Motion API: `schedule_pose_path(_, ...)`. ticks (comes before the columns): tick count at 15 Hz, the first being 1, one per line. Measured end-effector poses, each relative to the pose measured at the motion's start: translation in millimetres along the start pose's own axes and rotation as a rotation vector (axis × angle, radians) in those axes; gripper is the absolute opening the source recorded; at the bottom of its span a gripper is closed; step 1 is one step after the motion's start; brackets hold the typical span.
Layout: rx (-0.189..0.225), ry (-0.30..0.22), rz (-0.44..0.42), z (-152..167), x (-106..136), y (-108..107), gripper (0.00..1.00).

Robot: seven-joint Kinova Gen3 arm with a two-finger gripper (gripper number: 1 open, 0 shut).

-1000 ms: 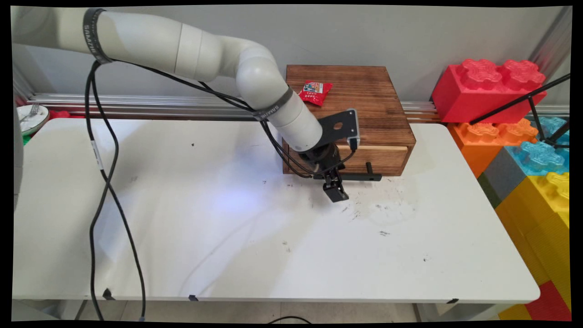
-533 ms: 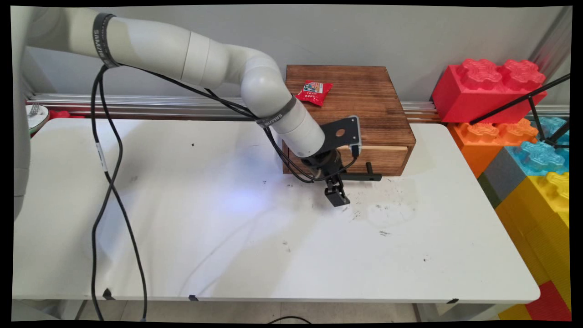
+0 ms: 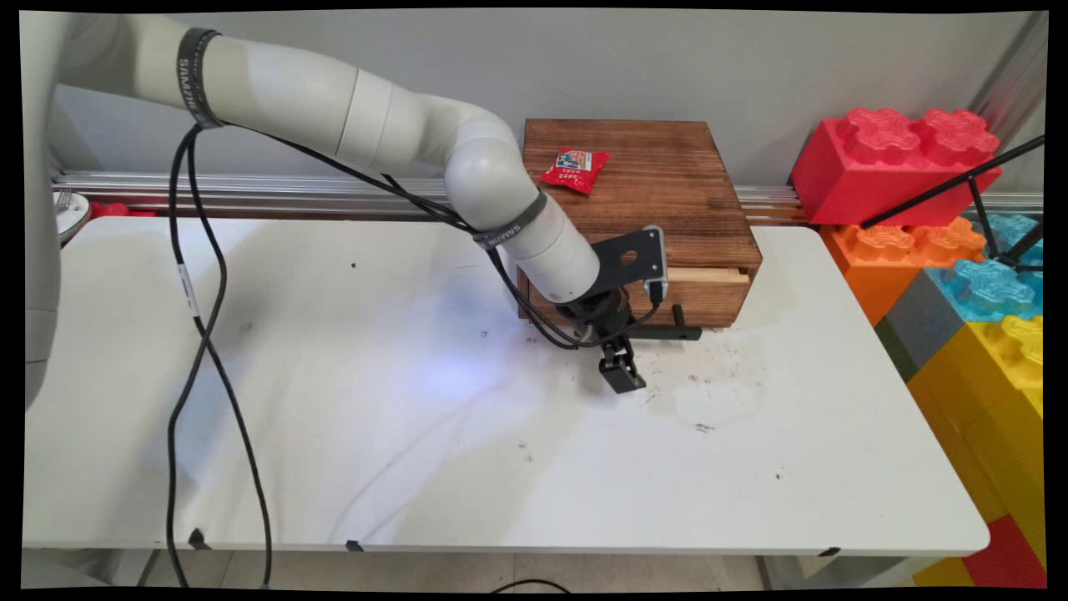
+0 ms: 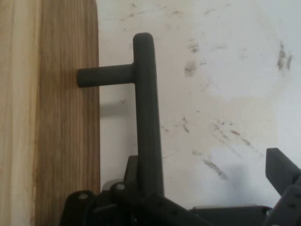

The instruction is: Open the drawer

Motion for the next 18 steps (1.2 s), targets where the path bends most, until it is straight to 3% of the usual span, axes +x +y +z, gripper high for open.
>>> schedule_pose_path(18, -0.078, 0.032, 0.02, -19, 13, 83, 1.0)
